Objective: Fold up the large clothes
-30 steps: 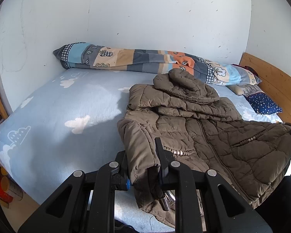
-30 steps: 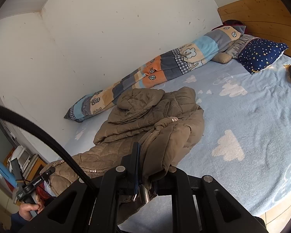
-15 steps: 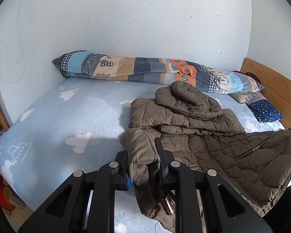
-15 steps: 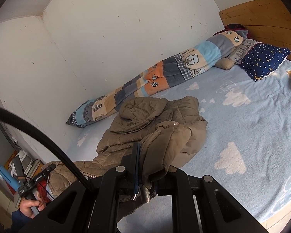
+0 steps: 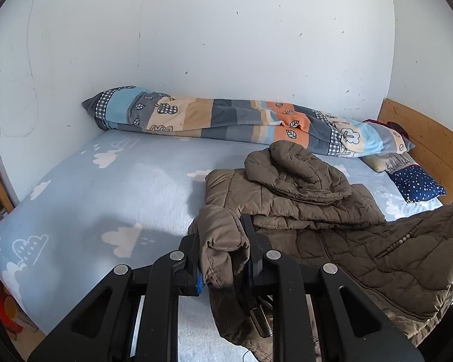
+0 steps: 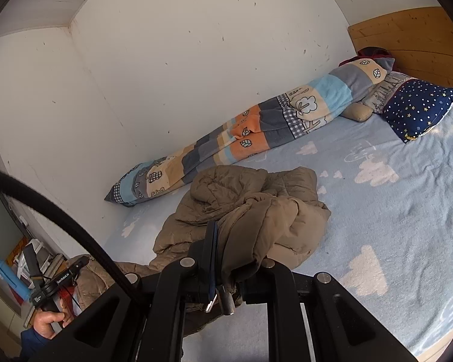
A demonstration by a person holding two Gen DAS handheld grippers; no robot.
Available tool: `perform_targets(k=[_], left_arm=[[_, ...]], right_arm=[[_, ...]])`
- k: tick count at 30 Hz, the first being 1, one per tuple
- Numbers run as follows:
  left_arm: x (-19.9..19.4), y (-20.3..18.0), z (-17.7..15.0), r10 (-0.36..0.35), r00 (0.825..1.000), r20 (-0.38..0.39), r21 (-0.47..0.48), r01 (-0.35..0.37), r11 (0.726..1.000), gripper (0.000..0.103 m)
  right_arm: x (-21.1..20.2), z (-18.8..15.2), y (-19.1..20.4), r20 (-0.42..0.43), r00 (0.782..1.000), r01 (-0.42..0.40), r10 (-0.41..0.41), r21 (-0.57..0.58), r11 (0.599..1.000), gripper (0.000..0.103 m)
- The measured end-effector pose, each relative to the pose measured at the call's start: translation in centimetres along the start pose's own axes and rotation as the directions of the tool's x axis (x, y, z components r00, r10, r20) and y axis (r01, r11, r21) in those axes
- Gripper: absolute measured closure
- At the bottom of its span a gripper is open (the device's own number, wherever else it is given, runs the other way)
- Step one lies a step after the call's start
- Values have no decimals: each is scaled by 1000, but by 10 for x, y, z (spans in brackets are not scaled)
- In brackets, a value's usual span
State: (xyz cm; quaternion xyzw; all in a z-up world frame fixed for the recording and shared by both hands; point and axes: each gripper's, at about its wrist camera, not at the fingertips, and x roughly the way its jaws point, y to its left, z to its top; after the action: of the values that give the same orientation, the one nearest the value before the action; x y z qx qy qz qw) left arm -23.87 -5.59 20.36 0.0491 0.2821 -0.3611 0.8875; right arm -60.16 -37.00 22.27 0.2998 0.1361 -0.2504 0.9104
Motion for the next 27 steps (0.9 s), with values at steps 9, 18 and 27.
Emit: perform_targets(k=[9, 18, 27], left_arm=[[1, 4, 2, 5, 1000, 3, -3, -5, 1000, 84], [1, 2, 2, 7, 1000, 4, -3, -7, 1000, 84], [8, 9, 13, 9, 1000, 8, -4, -9, 1000, 84]], right_arm=[[3, 8, -1, 12, 1000, 1, -1, 1, 1000, 90], [4, 13, -2, 17, 1000, 3, -3, -5, 1000, 90], [11, 24, -1, 23, 1000, 1, 0, -10, 1000, 90]])
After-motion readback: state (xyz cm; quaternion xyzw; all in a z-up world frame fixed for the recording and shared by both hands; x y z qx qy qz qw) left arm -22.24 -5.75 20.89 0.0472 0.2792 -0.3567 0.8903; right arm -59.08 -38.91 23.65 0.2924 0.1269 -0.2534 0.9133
